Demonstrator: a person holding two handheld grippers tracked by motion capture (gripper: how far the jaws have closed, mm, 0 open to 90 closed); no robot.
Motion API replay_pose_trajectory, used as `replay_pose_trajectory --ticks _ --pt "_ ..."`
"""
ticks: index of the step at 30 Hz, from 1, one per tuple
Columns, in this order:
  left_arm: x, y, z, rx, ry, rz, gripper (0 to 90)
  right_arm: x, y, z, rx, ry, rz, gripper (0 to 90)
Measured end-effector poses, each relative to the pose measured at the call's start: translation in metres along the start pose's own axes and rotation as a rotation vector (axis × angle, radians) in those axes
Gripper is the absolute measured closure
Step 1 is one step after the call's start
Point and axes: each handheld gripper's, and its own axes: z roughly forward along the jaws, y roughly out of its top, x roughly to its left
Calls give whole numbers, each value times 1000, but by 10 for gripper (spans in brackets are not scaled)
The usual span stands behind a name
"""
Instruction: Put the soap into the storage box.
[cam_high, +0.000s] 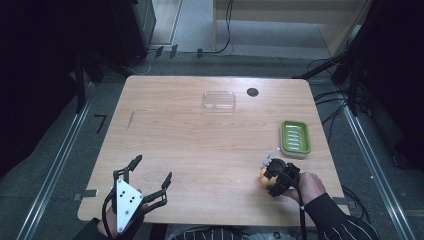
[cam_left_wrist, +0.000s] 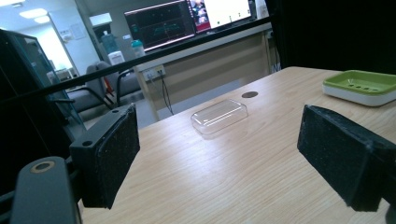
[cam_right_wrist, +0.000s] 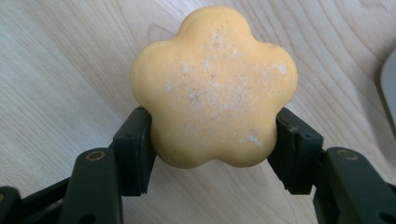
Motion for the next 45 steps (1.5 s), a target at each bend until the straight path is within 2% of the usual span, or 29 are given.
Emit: replay_pose_trajectory --ticks 19,28,45 --pt "0 0 0 -1 0 -1 130 -22 -21 -1 20 -42 91 405" --pt "0 0 0 -1 0 -1 130 -28 -23 -4 13 -60 139 405" --pt "0 0 0 -4 -2 -2 130 -40 -20 -14 -28 -87 173 405"
